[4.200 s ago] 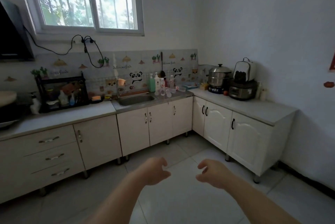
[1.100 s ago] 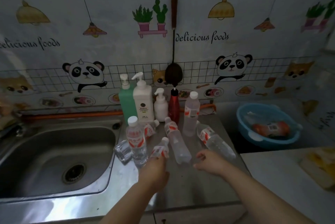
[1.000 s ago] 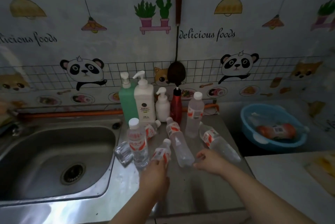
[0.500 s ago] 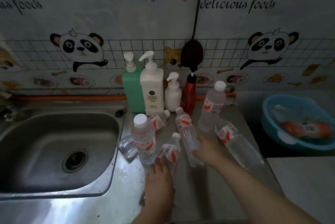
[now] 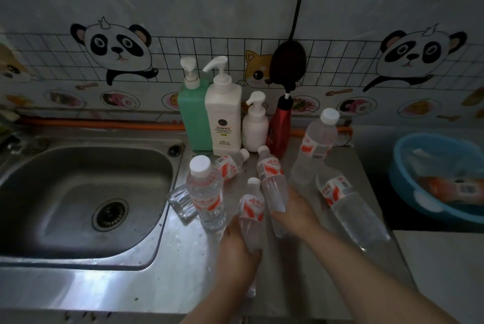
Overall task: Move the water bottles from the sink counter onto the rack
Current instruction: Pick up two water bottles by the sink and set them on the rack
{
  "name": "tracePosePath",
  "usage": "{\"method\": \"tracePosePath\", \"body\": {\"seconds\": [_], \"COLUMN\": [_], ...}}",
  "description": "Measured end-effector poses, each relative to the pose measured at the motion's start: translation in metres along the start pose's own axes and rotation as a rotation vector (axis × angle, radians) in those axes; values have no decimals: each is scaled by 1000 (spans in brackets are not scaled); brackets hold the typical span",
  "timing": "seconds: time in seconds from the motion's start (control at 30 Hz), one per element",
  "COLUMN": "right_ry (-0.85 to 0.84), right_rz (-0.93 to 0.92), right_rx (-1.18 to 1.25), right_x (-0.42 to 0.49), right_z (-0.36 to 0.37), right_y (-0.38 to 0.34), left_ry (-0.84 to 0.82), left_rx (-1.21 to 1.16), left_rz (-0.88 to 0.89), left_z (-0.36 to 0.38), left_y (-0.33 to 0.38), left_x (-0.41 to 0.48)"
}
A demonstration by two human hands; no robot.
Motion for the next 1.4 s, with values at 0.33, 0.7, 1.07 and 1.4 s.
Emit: {"method": "tracePosePath", "body": {"seconds": [0.33,0.7,1.07,1.4], "right_ry": [-59,-91,40,199], "right_rz": [178,85,-85,-222], "right_rx": [-163,-260,0,443], "right_x": [-9,37,-5,-50], "right_z": [0,16,-1,-7], "right_y": [25,3,2,23], "left_ry": [-11,8,112,252], "left_rx": [-15,547,137,5], "left_rz": [-160,-123,-205,18], "left_z": [13,26,21,11], "left_y": [11,11,13,47], "left_x": [16,26,21,-8]}}
Point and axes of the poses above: each hand's wrist, its own x-axis towards the middle knuckle, its own z-axis out of the palm, y = z × x, the point moved 2 cm from there along x, towards the middle knuckle, and after that the axes turned 6 degrees about -y, right-handed, at the moved point
